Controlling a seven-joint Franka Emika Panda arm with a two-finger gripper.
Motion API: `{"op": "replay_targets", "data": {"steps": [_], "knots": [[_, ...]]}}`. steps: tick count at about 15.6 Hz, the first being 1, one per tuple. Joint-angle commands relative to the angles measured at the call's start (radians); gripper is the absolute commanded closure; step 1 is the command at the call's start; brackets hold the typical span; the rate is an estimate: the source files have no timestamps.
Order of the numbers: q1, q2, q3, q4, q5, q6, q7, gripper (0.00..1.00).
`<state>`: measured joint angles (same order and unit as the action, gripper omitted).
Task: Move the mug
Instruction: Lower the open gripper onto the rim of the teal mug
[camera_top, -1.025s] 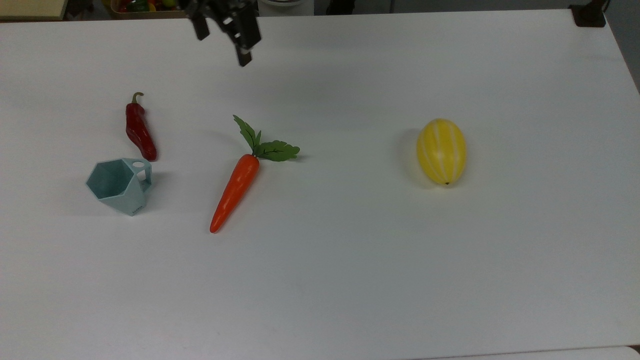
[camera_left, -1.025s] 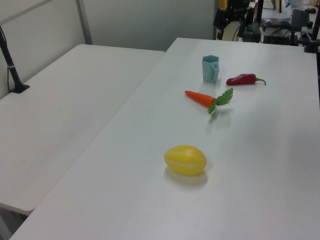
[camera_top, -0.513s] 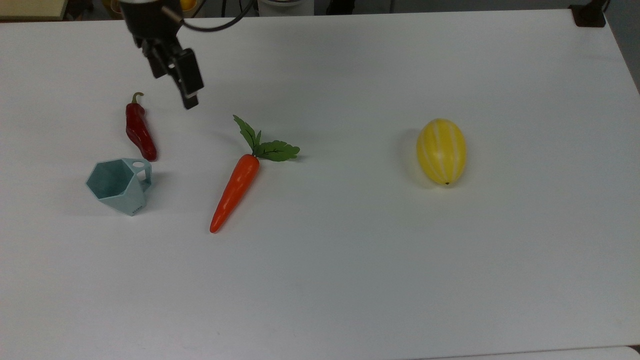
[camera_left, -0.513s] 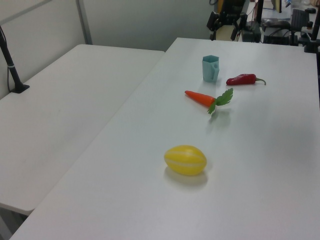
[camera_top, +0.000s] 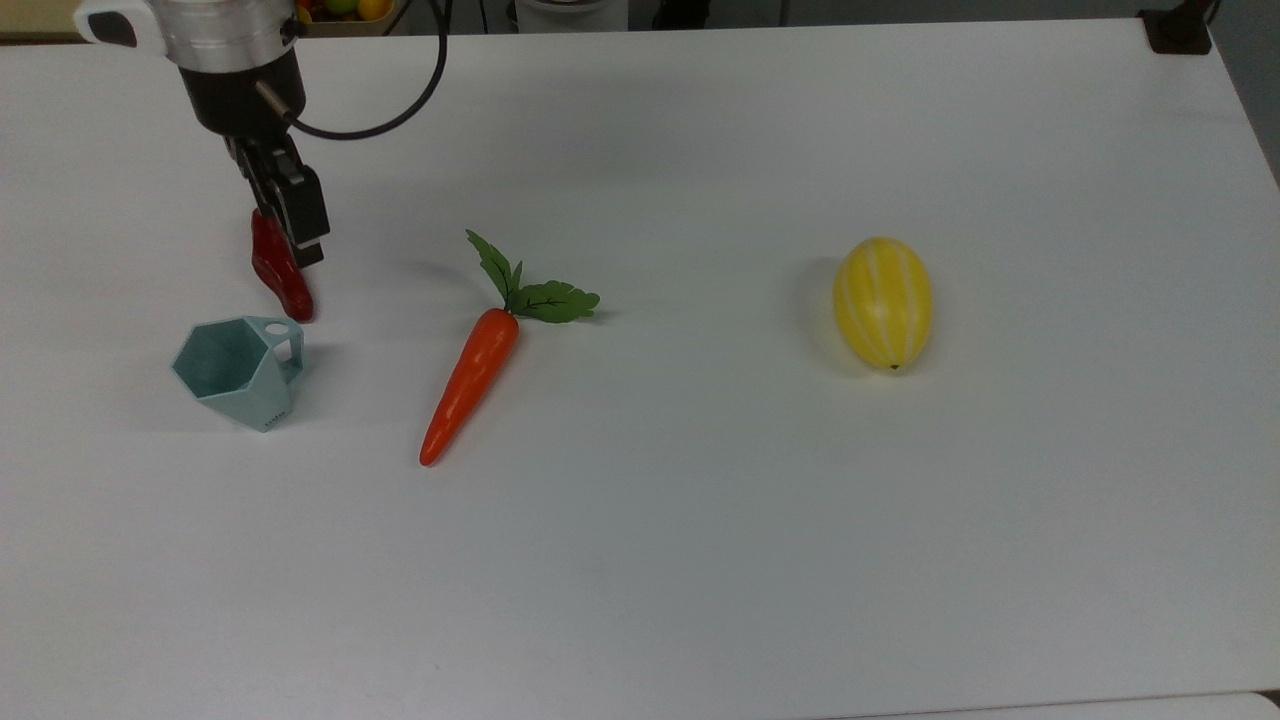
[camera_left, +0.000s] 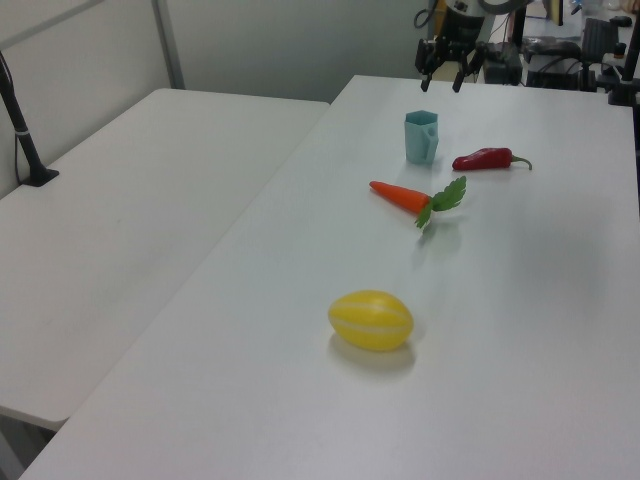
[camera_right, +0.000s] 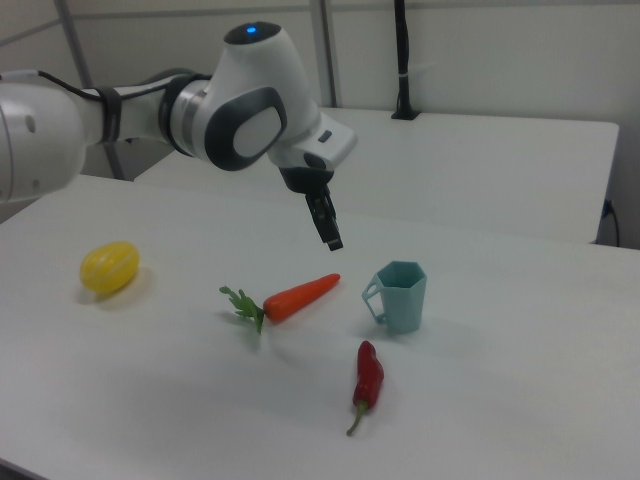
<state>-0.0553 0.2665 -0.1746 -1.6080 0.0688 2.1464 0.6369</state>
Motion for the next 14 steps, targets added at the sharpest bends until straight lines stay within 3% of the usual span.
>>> {"op": "replay_targets", "data": {"steps": [1,14], "knots": [[0.005,0.040,-0.011,-0.004,0.005,0.056,0.015,0.36],[0.003,0.160,-0.011,-0.023,-0.027,0.176,0.017,0.38]]}}
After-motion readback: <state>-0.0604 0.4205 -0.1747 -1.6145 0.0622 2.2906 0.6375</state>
